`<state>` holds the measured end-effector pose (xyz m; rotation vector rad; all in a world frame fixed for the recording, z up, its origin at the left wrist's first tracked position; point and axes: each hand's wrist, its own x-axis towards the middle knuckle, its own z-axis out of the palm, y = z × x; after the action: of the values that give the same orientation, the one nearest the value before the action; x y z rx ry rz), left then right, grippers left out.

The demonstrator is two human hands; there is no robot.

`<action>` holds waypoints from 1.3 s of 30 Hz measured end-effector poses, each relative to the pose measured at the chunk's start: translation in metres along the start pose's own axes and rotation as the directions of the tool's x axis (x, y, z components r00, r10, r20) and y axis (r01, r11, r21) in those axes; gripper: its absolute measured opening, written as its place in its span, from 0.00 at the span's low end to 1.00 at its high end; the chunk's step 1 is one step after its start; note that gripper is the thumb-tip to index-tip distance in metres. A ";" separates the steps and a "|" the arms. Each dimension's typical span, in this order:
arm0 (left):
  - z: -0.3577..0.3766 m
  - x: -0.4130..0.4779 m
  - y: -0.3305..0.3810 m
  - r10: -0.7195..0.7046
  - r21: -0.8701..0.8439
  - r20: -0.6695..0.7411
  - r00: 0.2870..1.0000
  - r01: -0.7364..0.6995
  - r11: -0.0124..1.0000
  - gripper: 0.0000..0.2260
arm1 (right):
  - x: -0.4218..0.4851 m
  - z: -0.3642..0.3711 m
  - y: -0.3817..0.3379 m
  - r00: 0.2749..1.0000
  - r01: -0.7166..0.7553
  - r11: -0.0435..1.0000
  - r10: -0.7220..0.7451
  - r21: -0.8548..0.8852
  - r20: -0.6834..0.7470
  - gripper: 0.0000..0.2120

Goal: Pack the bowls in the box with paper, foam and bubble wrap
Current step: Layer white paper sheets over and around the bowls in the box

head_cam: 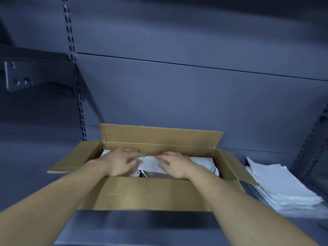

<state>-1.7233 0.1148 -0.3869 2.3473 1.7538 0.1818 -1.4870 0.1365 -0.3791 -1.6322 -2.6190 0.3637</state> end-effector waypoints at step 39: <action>0.090 0.161 0.395 0.522 0.323 0.137 0.842 -0.536 0.780 0.28 | -0.224 0.020 0.300 0.777 -0.542 0.825 0.565 0.161 -0.278 0.25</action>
<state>-1.2888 0.1528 -0.3843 3.0377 1.1240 -0.1109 -1.1252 0.0606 -0.4417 -2.2039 -1.8328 0.1799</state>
